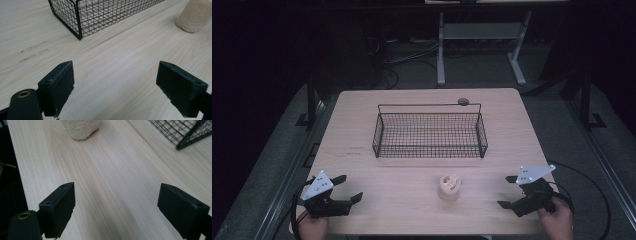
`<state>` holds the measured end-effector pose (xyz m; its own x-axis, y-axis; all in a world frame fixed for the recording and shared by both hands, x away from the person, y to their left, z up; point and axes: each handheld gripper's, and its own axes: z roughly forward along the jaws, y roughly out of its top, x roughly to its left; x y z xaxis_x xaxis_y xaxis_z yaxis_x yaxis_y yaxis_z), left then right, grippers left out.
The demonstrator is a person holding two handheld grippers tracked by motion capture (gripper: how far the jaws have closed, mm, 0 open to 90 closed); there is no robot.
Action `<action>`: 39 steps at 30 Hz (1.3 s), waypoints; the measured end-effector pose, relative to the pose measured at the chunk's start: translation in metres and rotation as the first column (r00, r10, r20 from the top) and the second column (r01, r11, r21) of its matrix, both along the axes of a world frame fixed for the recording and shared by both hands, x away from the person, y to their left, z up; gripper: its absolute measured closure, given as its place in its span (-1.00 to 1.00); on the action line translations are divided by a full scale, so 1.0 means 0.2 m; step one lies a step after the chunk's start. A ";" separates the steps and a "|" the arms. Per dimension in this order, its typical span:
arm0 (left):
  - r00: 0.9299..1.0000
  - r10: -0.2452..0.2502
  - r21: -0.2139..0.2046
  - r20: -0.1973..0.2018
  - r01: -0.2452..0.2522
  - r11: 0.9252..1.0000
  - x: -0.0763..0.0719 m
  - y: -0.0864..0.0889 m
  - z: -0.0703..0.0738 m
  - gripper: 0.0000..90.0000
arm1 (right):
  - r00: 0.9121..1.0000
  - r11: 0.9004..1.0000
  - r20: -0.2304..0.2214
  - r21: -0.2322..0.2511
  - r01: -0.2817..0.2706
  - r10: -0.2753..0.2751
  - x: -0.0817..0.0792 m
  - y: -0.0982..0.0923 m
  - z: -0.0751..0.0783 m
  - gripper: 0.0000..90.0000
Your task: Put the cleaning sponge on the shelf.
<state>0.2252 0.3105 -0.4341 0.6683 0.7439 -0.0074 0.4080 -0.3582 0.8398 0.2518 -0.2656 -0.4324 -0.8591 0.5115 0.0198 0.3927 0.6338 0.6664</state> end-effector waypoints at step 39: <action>0.999 0.037 -0.019 0.002 -0.036 0.999 0.01 0.05 0.00 -0.70 | 0.983 0.979 -0.060 -0.096 -0.177 0.172 0.11 0.29 0.18 -0.68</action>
<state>0.2279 0.3210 -0.4350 0.6407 0.7675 -0.0201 0.4185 -0.3272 0.8472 0.2746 -0.2076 -0.3957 -0.9345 0.3552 0.0223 0.3020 0.7585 0.5775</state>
